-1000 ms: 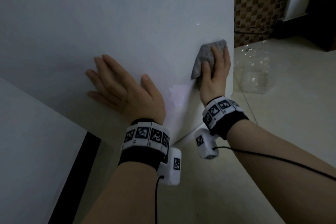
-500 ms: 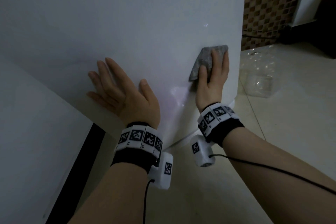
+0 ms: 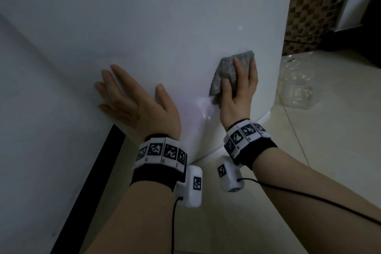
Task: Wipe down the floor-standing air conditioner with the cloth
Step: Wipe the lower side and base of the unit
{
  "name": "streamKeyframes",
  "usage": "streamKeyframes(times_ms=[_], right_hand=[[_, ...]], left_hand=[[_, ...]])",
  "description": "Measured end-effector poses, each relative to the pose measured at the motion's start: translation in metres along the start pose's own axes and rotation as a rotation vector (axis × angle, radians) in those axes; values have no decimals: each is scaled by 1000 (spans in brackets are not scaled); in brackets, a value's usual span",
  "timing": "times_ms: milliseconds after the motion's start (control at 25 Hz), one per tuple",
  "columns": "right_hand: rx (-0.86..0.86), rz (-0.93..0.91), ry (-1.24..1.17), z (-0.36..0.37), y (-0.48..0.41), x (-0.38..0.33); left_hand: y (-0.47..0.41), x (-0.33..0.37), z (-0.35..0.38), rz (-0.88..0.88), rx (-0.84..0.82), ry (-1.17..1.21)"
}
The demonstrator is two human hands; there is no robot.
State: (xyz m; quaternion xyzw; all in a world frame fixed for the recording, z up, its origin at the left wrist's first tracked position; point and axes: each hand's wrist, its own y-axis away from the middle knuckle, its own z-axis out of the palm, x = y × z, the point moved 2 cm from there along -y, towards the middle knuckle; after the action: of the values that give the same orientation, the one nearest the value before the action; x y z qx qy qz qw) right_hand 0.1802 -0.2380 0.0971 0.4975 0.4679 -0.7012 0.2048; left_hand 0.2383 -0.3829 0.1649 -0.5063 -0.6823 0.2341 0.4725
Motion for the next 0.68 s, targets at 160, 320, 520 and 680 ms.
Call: streamKeyframes(times_ms=[160,320,520,680], right_hand=[[63,60,-10,4,0,-5],[1,-9,7,9,14,-3],[24,10,21,17,23,-7],[-17,-17,-29,18,32,-5]], left_hand=[[-2,-5,-2,-15,15,41],[-3,-12,-5,-33,14,94],[-6,-21,-11,-25,25,207],[-6,-28,-13,-44,21,268]])
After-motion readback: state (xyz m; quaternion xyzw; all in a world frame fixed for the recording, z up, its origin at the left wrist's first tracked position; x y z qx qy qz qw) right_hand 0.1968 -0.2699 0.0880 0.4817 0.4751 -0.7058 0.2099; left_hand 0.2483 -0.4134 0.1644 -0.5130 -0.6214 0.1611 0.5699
